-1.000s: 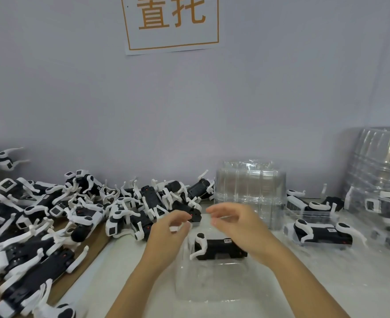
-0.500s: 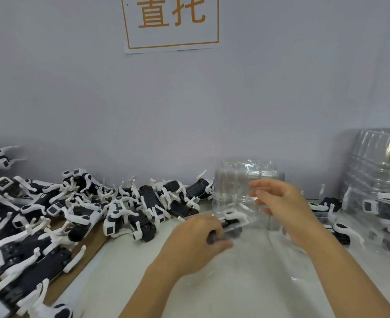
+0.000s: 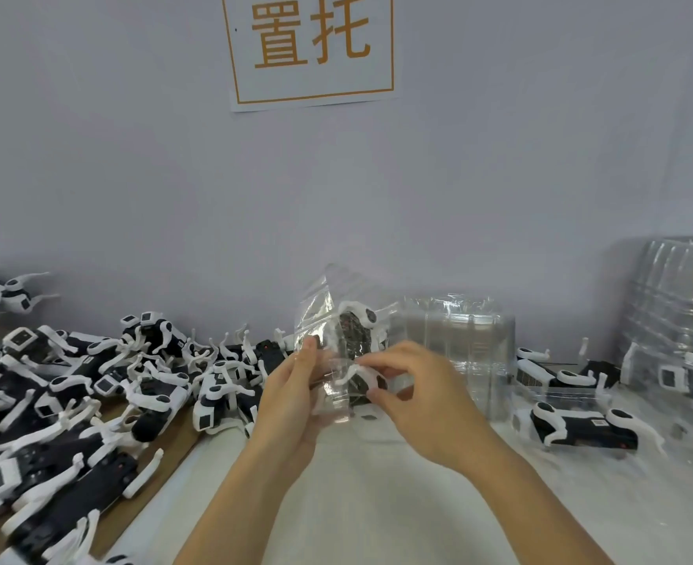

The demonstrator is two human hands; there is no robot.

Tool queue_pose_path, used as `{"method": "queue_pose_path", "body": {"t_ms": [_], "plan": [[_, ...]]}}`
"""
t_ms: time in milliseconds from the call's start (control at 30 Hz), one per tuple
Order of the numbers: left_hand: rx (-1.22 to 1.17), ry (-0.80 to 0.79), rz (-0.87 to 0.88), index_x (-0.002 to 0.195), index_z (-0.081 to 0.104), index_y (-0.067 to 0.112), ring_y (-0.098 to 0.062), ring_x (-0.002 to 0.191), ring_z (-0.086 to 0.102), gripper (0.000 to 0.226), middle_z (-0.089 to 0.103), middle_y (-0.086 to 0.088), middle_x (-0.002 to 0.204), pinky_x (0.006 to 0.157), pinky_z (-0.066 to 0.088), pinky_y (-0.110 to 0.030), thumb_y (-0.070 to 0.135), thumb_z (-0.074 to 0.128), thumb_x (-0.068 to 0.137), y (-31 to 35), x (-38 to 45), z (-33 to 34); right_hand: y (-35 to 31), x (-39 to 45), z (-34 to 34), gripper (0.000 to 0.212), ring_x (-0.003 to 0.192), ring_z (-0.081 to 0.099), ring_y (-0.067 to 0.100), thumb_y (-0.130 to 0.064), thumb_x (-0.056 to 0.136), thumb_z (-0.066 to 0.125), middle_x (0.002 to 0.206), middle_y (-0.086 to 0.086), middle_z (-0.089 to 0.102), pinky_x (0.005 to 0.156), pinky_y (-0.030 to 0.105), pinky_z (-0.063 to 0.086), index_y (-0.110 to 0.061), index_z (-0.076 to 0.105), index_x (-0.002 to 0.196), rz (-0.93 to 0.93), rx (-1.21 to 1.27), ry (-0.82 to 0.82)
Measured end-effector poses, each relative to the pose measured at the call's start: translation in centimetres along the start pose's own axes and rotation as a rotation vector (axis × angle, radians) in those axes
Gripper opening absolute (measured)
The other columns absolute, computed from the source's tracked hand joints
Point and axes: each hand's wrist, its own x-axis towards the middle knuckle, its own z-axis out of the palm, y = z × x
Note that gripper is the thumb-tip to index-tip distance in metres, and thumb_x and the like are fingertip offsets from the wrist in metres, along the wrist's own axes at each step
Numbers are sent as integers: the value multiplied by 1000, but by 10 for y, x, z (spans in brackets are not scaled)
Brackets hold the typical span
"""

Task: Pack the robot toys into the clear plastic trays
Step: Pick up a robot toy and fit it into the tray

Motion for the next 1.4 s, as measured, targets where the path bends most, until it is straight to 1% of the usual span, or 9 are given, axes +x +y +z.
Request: {"method": "queue_pose_path", "body": {"t_ms": [200, 367, 500, 667, 767, 900, 1067, 1233, 1400], "plan": [[38, -92, -22, 89, 79, 18, -16, 63, 69, 32, 74, -4, 83, 55, 59, -37, 46, 62, 90, 1, -2, -3, 3, 2, -7, 56, 88, 60, -4, -19, 83, 78, 91, -14, 62, 70, 7, 45, -48, 55, 125, 30, 58, 47], [31, -173, -33, 107, 70, 7, -12, 73, 65, 43, 68, -1, 89, 84, 56, -62, 43, 66, 83, -1, 0, -8, 5, 3, -15, 72, 91, 56, -10, -24, 85, 78, 106, -20, 56, 69, 11, 50, -49, 41, 140, 93, 44, -12], [198, -143, 59, 101, 68, 3, -15, 78, 71, 42, 73, -6, 91, 63, 58, -34, 41, 64, 83, 3, -2, -7, 1, 4, -22, 42, 92, 59, -10, -30, 96, 61, 111, -23, 58, 75, 14, 52, -43, 50, 134, 111, 89, -2], [775, -252, 339, 82, 72, 22, -12, 78, 70, 14, 74, 0, 88, 74, 52, -16, 32, 70, 90, 8, 0, -10, -3, 14, -30, 34, 105, 61, 13, -36, 98, 52, 117, -8, 62, 96, 37, 48, -32, 51, 131, 323, 195, 311], [1051, -377, 445, 79, 74, 25, -8, 86, 65, 9, 70, 9, 89, 84, 50, -22, 31, 79, 83, 3, 0, -7, 10, 11, -39, 37, 126, 51, 19, -34, 97, 52, 130, 1, 57, 107, 38, 41, -23, 57, 132, 334, -191, 124], [1398, -605, 265, 101, 73, 35, 0, 100, 56, 42, 63, 22, 106, 94, 46, -25, 60, 81, 68, -17, -4, -2, 28, -5, -55, 44, 134, 43, 29, -41, 95, 54, 147, 6, 42, 109, 41, 40, -28, 51, 137, 603, -507, -303], [1396, -216, 315, 106, 66, 42, 3, 118, 44, 44, 55, 30, 117, 104, 32, -36, 76, 52, 80, -21, -3, 0, 43, -12, -82, 54, 134, 45, 27, -8, 94, 51, 155, 3, 30, 101, 29, 44, -27, 47, 145, 653, -598, -496], [1531, 117, -94, 128, 42, 20, -28, 112, 56, 45, 52, -7, 127, 91, 47, -38, 48, 51, 94, -14, -1, -13, 42, -13, -97, 59, 79, 53, 8, 2, 92, 41, 148, 2, 45, 45, 5, 34, -29, 50, 141, 649, -477, -482], [1421, 67, -312, 105, 43, 7, -24, 71, 74, 31, 63, -9, 96, 75, 60, -33, 37, 38, 102, -12, 1, -19, 32, -11, -91, 46, 108, 56, 14, -11, 97, 45, 141, -6, 51, 85, 21, 46, -34, 55, 134, 544, -467, -408]]}}
